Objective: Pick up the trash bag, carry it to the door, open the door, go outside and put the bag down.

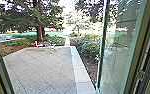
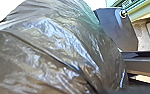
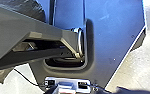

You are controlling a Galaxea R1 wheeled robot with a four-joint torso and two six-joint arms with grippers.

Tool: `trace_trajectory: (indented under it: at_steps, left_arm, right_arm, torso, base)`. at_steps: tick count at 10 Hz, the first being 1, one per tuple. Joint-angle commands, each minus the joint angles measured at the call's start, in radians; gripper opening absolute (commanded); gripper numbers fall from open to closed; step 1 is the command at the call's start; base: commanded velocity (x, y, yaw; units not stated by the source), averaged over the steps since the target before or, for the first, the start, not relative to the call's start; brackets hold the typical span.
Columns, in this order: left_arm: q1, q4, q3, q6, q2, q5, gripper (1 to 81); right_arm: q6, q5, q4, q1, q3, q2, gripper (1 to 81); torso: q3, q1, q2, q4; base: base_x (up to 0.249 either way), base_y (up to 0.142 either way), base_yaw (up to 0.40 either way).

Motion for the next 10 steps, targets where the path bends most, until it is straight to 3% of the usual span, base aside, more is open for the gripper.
trace_trajectory:
  at_steps: [1, 10]
  left_arm:
    - [-0.06, 0.004, 0.003, 0.006, 0.002, 0.053, 1.0]
    - [-0.06, 0.002, 0.003, 0.006, 0.002, 0.053, 1.0]
  right_arm:
    - [-0.011, -0.061, -0.009, 0.051, 0.016, 0.021, 81.1]
    - [-0.011, -0.06, -0.009, 0.049, 0.011, 0.021, 81.1]
  torso:
    - [0.0, 0.0, 0.0, 0.0]
    - [0.0, -0.003, -0.002, 0.0]
  base:
    - [0.115, 0.0, 0.0]
    - [0.118, 0.0, 0.0]
